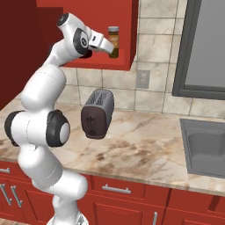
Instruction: Take the cinnamon bottle from the cabinet and place it on the dining table, next to the plate with the cupcake. Then take the chocolate from the dining counter and place it on the cupcake plate.
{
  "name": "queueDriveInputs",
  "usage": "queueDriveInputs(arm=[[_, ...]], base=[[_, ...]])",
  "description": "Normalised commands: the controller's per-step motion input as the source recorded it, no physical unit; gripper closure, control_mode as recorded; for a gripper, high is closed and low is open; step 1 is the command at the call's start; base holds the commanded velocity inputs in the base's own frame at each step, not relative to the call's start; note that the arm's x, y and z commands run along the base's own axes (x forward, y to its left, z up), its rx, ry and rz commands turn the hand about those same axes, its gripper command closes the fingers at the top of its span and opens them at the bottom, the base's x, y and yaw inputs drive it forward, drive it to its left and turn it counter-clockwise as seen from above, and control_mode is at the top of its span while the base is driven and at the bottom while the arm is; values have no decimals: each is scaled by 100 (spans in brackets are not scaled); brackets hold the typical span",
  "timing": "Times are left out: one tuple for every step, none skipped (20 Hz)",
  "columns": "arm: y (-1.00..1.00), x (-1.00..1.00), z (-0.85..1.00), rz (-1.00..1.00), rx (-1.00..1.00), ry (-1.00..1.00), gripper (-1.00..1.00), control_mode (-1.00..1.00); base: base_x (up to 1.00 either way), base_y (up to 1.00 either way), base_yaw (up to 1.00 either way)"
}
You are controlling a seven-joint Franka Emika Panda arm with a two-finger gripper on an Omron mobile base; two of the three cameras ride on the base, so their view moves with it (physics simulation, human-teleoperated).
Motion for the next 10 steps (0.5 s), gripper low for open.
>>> queueDriveInputs(arm=[[-6,26,0,0,0,-1,-100,-100],[-6,28,-1,0,0,0,-100,-100],[-6,28,-1,0,0,-1,-100,-100],[-6,29,0,0,0,0,-100,-100],[-6,29,0,0,0,-1,-100,-100],[-4,29,0,0,0,-2,-100,-100],[-2,29,0,-1,0,-5,-100,-100],[0,21,0,-1,0,-5,-100,-100],[0,18,0,-2,0,-3,-100,-100],[0,4,-1,-3,0,-5,-100,-100]], base=[[0,0,0],[0,0,0],[0,0,0],[0,0,0],[0,0,0],[0,0,0],[0,0,0],[0,0,0],[0,0,0],[0,0,0]])
